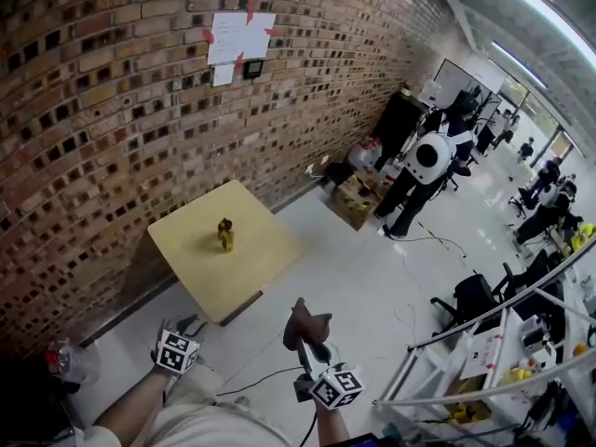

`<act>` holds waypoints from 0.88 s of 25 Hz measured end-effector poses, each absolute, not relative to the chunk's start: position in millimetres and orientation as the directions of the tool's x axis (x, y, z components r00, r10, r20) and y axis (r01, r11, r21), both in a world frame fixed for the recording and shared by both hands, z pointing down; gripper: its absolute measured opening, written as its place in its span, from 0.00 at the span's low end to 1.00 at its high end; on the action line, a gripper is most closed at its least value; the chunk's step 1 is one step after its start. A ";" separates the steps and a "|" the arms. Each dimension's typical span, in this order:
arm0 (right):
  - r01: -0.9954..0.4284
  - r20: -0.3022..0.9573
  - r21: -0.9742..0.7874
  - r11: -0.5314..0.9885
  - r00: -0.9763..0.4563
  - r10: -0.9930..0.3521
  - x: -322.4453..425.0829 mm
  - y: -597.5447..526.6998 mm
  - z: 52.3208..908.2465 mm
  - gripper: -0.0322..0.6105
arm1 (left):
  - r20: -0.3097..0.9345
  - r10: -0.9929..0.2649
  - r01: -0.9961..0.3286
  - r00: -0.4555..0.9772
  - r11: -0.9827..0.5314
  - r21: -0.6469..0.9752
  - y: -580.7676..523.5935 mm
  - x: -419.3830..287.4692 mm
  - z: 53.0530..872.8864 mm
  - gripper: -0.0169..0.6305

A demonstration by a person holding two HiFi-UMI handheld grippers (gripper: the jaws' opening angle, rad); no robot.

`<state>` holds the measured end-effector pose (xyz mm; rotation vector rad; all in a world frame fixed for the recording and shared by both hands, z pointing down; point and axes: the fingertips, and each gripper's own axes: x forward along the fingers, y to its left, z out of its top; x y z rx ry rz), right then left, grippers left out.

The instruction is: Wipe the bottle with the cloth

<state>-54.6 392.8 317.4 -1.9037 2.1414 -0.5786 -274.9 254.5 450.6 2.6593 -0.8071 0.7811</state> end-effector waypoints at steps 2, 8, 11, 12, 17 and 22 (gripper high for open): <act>-0.898 0.096 -0.429 0.101 -0.156 -0.983 -59.1 406.1 322.1 0.16 | 0.562 -0.443 -0.577 0.698 -0.813 0.076 273.3 -282.3 450.8 0.26; -0.901 0.098 -0.420 0.104 -0.159 -0.982 -72.0 431.7 323.4 0.16 | 0.569 -0.451 -0.582 0.688 -0.811 0.061 298.1 -307.7 442.8 0.26; -0.907 0.079 -0.411 0.093 -0.137 -0.987 -75.4 433.9 312.7 0.16 | 0.537 -0.464 -0.573 0.705 -0.819 0.044 287.5 -311.2 422.0 0.25; -0.911 0.076 -0.402 0.088 -0.129 -0.989 -78.2 433.4 309.9 0.16 | 0.517 -0.471 -0.572 0.715 -0.819 0.046 283.2 -312.4 412.6 0.25; -0.935 0.059 -0.352 0.039 -0.064 -0.996 -96.3 422.1 295.7 0.16 | 0.427 -0.487 -0.578 0.762 -0.808 0.110 264.5 -325.0 377.1 0.25; -0.937 0.026 -0.348 -0.019 0.010 -1.000 -124.4 406.3 286.6 0.16 | 0.374 -0.458 -0.543 0.806 -0.825 0.159 254.6 -352.8 354.8 0.24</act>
